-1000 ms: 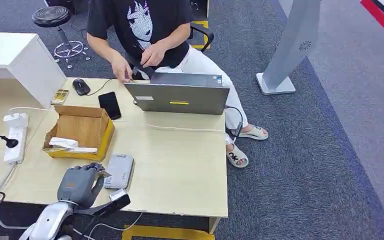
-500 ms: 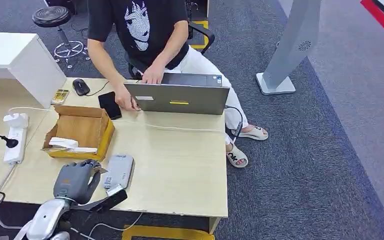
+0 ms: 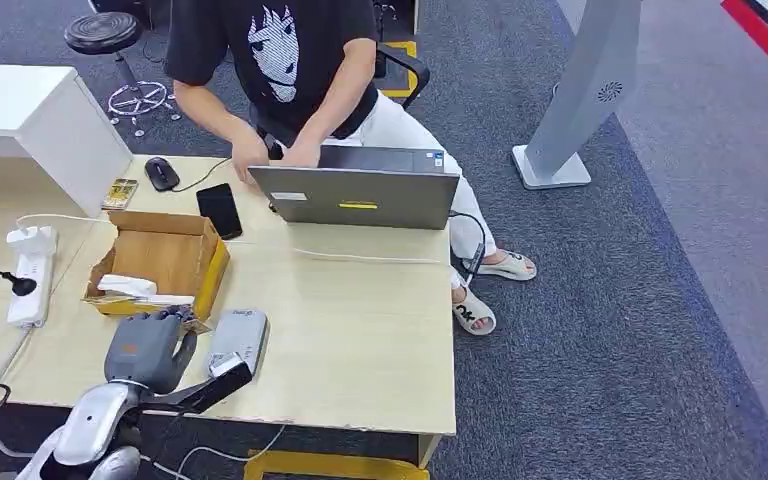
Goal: Pass the card to the sensor for recognition and then transmit it.
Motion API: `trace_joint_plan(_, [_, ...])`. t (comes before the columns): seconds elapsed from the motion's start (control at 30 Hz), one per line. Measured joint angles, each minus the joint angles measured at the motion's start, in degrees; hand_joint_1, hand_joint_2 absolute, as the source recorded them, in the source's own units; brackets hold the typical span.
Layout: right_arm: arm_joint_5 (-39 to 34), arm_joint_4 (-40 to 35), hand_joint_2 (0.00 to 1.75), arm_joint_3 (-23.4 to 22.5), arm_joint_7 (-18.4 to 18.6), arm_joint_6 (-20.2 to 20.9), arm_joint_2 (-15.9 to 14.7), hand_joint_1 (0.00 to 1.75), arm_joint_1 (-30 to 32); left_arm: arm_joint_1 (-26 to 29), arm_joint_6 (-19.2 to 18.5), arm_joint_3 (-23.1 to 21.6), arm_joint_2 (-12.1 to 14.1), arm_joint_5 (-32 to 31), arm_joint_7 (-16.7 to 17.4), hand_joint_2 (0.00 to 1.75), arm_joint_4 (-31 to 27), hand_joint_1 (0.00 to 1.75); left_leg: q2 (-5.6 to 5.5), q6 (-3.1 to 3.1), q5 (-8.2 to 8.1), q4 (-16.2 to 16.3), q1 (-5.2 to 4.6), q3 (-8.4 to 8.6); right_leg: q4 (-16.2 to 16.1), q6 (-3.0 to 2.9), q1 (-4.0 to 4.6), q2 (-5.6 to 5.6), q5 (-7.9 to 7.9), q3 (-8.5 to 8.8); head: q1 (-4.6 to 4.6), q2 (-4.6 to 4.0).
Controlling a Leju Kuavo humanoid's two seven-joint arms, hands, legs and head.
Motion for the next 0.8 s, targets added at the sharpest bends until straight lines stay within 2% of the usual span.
trace_joint_plan(0.8, [0.6, 4.0, 1.75, 0.0, -0.4, -1.9, -1.0, 0.00, -1.4, -3.0, 0.0, 0.3, 0.0, -0.1, -1.2, 1.75, 6.1, 1.75, 0.01, 0.00, 0.00, 0.0, 0.00, 0.00, 0.0, 0.00, 0.00, 0.01, 0.00, -0.01, 0.00, 0.00])
